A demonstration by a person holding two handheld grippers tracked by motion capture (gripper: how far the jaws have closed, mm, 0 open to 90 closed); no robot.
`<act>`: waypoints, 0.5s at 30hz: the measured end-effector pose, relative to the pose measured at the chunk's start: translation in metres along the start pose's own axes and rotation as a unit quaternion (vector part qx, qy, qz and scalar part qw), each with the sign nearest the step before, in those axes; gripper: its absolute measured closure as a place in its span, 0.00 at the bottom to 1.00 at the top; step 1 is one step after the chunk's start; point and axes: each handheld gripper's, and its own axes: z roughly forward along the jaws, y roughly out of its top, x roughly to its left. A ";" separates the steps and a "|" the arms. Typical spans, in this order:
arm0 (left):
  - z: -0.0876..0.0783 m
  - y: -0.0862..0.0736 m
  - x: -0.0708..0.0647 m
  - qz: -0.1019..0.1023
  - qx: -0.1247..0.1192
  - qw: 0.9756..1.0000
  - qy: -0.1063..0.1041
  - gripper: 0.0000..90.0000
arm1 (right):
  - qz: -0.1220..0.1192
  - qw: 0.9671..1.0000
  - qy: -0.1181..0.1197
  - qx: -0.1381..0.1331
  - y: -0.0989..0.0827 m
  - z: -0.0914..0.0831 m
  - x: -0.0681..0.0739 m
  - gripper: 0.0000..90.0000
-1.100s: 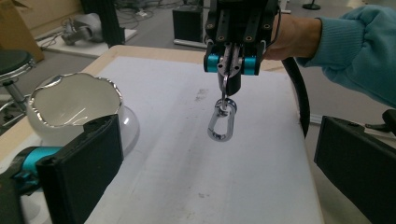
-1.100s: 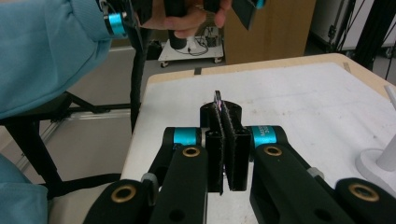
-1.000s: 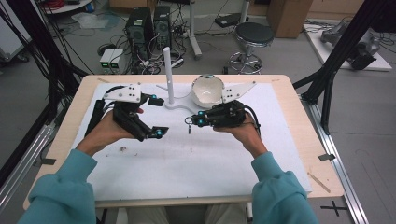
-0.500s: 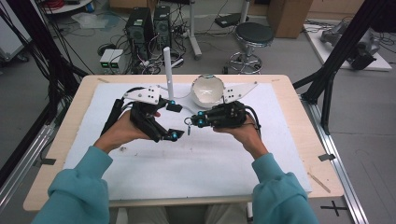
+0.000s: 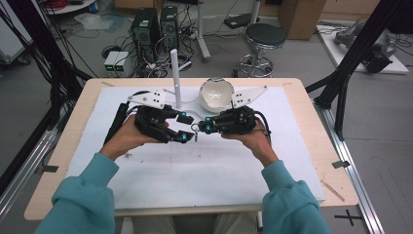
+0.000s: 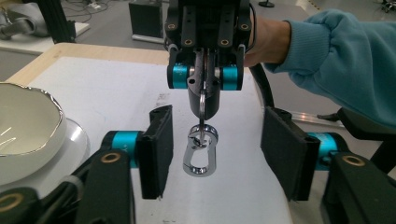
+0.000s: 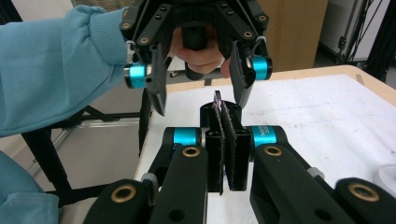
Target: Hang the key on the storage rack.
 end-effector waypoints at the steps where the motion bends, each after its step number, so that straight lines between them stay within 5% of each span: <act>1: -0.001 -0.001 0.001 -0.002 -0.003 1.000 0.002 0.53 | 0.000 1.000 0.002 -0.002 -0.001 0.000 0.000 0.98; 15: 0.000 -0.002 0.003 -0.002 -0.002 1.000 -0.002 0.72 | 0.004 1.000 0.007 -0.007 -0.001 0.001 -0.001 0.98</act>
